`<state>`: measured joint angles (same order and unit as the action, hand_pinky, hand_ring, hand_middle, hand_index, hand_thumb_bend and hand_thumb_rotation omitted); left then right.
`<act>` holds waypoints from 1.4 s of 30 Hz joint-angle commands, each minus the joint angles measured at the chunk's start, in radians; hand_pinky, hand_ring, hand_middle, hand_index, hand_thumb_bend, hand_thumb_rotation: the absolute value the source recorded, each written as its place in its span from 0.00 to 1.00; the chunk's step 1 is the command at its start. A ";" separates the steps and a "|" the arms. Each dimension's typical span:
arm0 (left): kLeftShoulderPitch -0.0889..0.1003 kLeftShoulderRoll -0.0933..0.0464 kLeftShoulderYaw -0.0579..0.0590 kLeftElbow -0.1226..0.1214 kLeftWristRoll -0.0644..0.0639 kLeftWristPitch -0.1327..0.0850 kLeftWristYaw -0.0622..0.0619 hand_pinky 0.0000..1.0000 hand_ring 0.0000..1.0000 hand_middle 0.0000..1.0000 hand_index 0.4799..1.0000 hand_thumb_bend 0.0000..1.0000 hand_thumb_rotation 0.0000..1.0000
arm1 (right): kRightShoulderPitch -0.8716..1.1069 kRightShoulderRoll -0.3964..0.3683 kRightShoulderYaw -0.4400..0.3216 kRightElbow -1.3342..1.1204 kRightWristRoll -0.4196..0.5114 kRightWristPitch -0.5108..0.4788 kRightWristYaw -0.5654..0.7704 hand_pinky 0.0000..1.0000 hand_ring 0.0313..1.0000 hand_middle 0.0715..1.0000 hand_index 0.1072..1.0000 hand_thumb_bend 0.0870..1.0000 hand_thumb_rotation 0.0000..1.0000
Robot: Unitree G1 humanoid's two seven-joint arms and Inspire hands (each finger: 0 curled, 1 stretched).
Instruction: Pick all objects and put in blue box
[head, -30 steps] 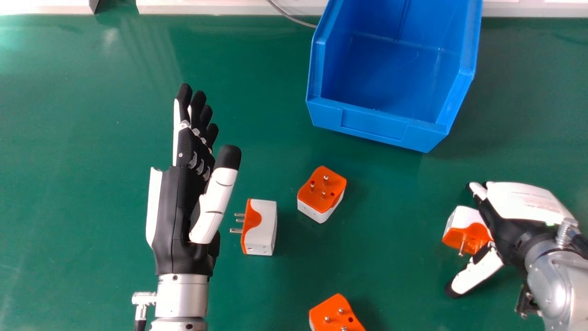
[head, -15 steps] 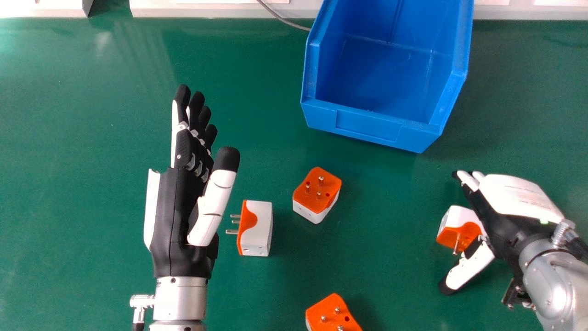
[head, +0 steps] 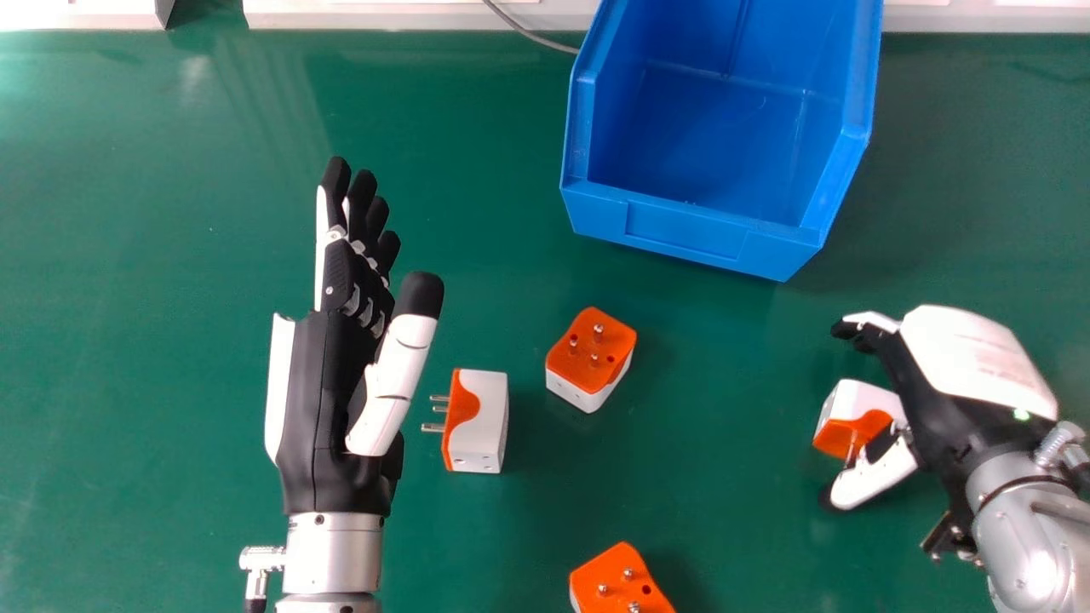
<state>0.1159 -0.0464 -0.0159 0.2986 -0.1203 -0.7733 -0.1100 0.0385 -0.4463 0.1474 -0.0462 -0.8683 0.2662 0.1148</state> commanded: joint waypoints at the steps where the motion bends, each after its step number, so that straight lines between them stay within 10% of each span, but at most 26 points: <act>1: -0.001 -0.016 -0.002 -0.009 0.000 -0.012 -0.003 1.00 1.00 1.00 1.00 0.73 0.70 | 0.006 -0.021 -0.019 -0.029 0.011 -0.023 -0.039 0.53 0.61 0.67 0.70 0.72 0.05; 42: -0.014 -0.018 -0.003 -0.008 -0.027 -0.005 -0.025 1.00 1.00 1.00 1.00 0.73 0.69 | 0.071 -0.011 -0.063 -0.178 0.086 -0.086 -0.134 0.36 0.41 0.48 0.47 0.50 0.01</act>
<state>0.1111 -0.0465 -0.0144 0.3058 -0.1513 -0.7715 -0.1310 0.1066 -0.4568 0.1091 -0.1844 -0.7910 0.2030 0.0085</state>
